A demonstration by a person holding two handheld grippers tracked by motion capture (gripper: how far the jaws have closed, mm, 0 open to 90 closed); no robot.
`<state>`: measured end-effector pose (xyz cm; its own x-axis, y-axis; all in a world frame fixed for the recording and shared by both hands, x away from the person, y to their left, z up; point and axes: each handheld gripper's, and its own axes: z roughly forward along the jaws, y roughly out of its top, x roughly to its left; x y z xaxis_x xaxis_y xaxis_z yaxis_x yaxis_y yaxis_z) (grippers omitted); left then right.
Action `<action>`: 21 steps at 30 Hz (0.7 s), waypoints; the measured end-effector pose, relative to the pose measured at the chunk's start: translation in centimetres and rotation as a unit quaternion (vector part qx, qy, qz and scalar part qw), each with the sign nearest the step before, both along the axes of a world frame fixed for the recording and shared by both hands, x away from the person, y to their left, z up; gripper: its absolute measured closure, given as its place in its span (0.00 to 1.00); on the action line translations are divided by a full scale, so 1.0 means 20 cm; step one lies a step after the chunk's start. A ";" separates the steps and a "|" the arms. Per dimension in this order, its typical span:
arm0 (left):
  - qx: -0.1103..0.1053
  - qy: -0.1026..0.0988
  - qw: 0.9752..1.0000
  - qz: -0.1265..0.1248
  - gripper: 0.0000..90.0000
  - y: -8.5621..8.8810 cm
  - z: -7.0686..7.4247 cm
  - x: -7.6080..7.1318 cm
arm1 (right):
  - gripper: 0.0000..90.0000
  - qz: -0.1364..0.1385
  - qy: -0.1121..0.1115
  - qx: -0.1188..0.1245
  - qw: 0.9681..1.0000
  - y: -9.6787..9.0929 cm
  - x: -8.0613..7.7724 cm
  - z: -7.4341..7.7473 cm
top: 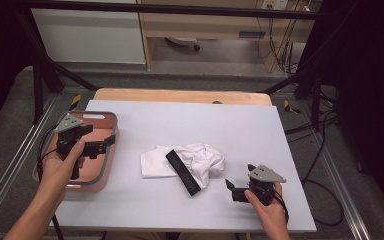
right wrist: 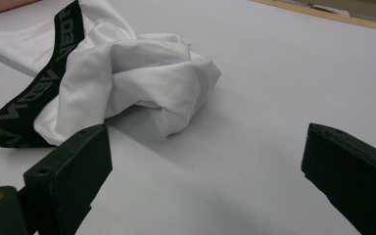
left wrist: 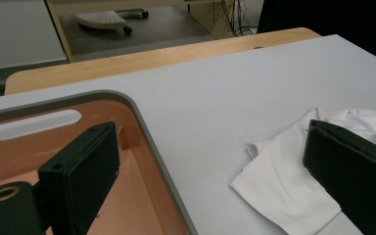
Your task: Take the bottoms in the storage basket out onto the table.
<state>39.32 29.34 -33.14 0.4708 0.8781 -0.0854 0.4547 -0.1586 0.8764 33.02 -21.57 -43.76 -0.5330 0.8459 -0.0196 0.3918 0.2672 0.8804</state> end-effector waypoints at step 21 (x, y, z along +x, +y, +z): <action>0.021 0.007 1.000 -0.019 0.07 -0.03 -0.16 -0.14 | 0.06 0.004 0.007 0.000 1.000 0.01 0.01 -0.01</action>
<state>36.44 28.64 -36.43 0.5030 0.8625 -0.0550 0.4590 -0.2127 0.8626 33.17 -21.43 -43.96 -0.5392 0.8421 -0.0124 0.4014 0.2699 0.8752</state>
